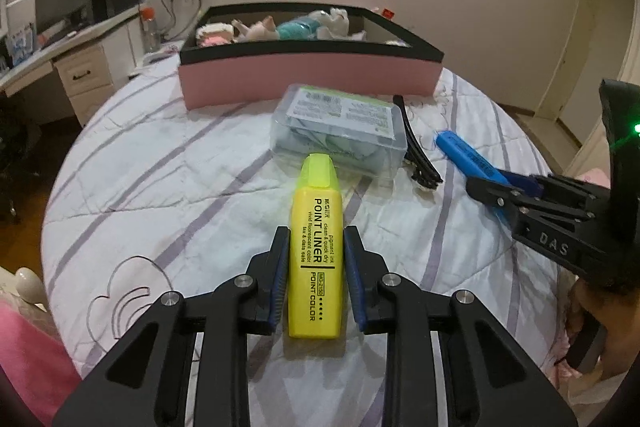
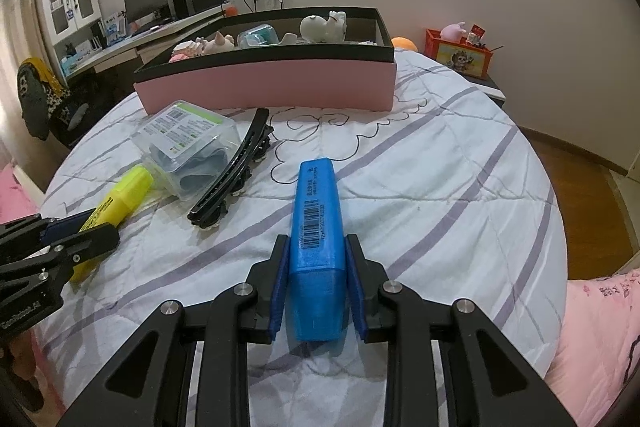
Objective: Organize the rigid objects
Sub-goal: 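Grasp the yellow highlighter with the left tool while the right tool grasps the blue marker, then carry highlighter and blue marker into the pink box and release both, then move both tools back toward the clear box and black hair clip, then grasp the black hair clip with the right tool while the left tool grasps the clear plastic box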
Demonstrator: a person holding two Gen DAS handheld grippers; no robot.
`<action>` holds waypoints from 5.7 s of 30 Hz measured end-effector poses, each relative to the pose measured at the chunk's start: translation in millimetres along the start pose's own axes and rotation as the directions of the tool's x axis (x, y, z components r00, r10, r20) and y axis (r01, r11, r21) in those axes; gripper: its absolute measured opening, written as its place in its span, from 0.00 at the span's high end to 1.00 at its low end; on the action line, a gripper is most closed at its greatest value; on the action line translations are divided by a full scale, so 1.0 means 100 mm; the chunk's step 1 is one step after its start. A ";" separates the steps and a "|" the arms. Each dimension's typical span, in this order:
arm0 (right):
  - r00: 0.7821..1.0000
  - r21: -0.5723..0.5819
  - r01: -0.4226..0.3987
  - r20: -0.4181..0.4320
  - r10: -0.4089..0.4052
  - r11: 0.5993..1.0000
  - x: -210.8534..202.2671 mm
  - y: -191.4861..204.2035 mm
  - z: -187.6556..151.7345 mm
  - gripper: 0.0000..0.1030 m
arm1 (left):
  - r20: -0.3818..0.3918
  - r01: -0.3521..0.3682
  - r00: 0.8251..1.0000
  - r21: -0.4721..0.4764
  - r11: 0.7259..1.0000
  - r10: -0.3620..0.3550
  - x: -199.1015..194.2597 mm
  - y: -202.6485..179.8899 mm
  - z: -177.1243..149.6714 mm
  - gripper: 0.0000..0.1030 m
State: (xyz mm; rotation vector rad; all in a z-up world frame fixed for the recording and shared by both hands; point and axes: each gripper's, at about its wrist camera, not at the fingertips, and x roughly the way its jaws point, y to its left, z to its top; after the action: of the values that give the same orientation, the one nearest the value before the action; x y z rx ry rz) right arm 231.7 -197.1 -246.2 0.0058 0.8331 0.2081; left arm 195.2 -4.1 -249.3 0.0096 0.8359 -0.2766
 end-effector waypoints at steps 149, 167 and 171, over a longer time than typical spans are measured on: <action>0.991 -0.040 0.132 0.030 -0.130 0.990 0.06 0.46 0.22 0.00 | 0.344 -0.266 0.899 -0.061 0.962 0.270 -0.86 0.28 0.44 0.00; 0.997 -0.072 0.052 -0.059 -0.056 0.996 0.46 0.37 0.51 0.32 | 0.286 -0.276 0.918 -0.033 0.961 0.273 -0.60 0.30 0.49 0.00; 0.998 -0.096 0.013 -0.065 -0.019 0.995 0.50 0.38 0.55 0.68 | 0.262 -0.266 0.929 -0.020 0.964 0.262 -0.53 0.27 0.48 0.00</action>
State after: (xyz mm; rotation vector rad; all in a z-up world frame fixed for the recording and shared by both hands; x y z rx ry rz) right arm 297.8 -146.5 -242.5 -0.0982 0.8878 0.2343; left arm 203.1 29.0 -180.5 0.0982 0.5596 -0.0275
